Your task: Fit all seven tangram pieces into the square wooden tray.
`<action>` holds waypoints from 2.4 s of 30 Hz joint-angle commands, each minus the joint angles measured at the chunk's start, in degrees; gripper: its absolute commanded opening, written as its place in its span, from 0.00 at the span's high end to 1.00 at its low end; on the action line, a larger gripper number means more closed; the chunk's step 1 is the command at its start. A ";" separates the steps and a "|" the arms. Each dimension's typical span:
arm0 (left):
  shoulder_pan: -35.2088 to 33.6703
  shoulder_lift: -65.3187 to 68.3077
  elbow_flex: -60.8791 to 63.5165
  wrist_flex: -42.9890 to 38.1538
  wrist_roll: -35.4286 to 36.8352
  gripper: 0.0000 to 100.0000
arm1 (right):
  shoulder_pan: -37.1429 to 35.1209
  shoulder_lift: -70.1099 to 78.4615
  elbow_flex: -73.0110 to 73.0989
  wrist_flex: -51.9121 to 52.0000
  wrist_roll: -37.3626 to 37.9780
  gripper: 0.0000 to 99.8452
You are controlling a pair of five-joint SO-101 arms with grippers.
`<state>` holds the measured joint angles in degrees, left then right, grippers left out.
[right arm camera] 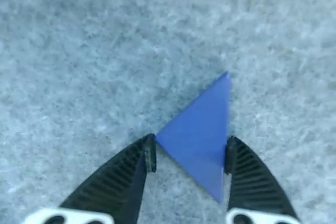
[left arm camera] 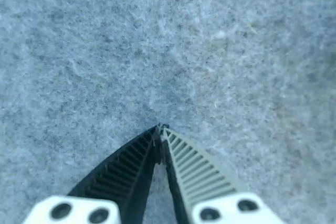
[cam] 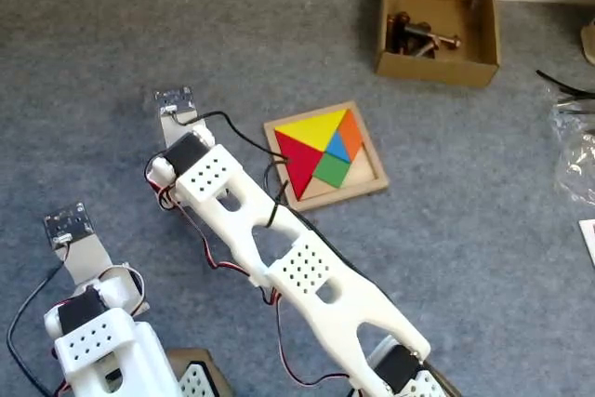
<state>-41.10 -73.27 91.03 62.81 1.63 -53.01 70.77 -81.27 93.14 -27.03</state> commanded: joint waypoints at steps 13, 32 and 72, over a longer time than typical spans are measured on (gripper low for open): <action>-0.92 -0.22 -0.04 0.62 0.53 1.00 | -0.57 -1.45 -2.33 -0.84 5.19 0.91; -0.92 -0.22 -0.04 0.62 0.53 1.00 | 6.81 -1.45 -2.33 1.54 9.05 0.91; -0.92 -0.22 -0.04 0.62 0.53 1.00 | 13.58 -1.54 -11.91 8.04 20.13 1.00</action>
<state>-41.10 -73.27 91.03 62.81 1.63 -40.44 70.86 -90.51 100.00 -7.60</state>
